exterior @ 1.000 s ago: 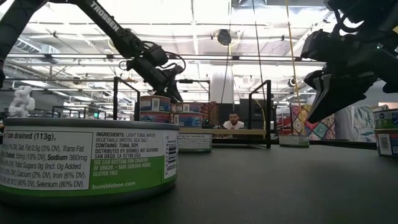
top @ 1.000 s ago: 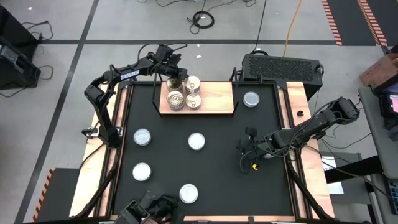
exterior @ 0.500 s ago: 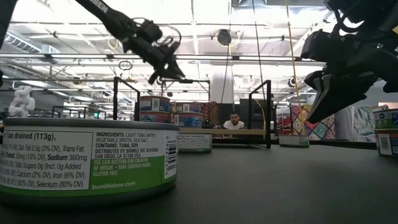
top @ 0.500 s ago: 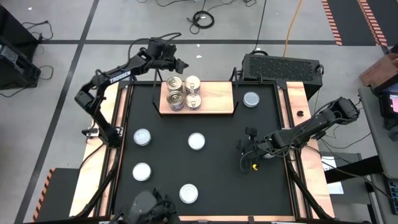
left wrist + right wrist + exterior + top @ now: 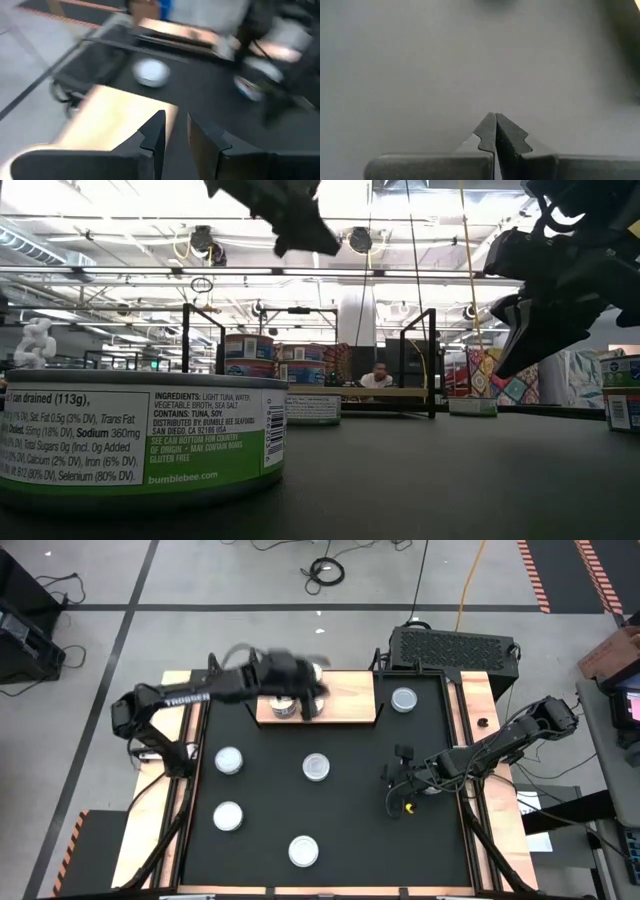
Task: Stack canned seafood by type on shelf
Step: Remove the green tuna can from the top of the blue tuna can
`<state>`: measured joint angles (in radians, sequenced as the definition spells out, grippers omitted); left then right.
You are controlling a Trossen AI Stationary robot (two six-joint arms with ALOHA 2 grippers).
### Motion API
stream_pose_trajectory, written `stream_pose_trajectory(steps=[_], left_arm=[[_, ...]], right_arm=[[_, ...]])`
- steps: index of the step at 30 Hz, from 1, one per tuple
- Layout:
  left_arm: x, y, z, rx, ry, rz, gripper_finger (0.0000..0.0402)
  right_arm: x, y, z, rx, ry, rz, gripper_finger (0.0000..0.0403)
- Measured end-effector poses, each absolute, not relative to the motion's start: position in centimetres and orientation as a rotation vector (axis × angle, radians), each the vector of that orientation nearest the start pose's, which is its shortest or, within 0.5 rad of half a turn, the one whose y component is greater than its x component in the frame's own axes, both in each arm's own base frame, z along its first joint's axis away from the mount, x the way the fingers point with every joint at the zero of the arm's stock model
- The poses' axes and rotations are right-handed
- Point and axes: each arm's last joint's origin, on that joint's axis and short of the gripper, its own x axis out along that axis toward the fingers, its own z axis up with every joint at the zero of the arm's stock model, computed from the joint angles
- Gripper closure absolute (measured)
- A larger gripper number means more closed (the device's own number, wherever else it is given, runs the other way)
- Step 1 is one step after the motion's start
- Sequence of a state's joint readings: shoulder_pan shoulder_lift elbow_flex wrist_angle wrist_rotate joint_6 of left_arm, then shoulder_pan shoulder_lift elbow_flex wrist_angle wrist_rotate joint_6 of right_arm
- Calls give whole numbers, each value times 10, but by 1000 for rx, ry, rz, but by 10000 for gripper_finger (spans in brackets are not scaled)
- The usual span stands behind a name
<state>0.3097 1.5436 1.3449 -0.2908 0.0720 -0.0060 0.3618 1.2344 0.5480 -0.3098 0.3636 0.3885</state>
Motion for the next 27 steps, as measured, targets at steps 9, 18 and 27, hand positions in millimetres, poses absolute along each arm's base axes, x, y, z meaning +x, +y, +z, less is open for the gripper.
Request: stream_pose_trajectory(steps=[9,18,27], left_arm=[[339,9,273,56,596,168,320],[325,-59,255,92,365,27,320],[312,-82,255,152,150,-57,320]], right_arm=[[199,65,198,111,1105,-299,403],[173,54,260,109,1332,-628,403],[154,44,257,258,1386,-909,403]])
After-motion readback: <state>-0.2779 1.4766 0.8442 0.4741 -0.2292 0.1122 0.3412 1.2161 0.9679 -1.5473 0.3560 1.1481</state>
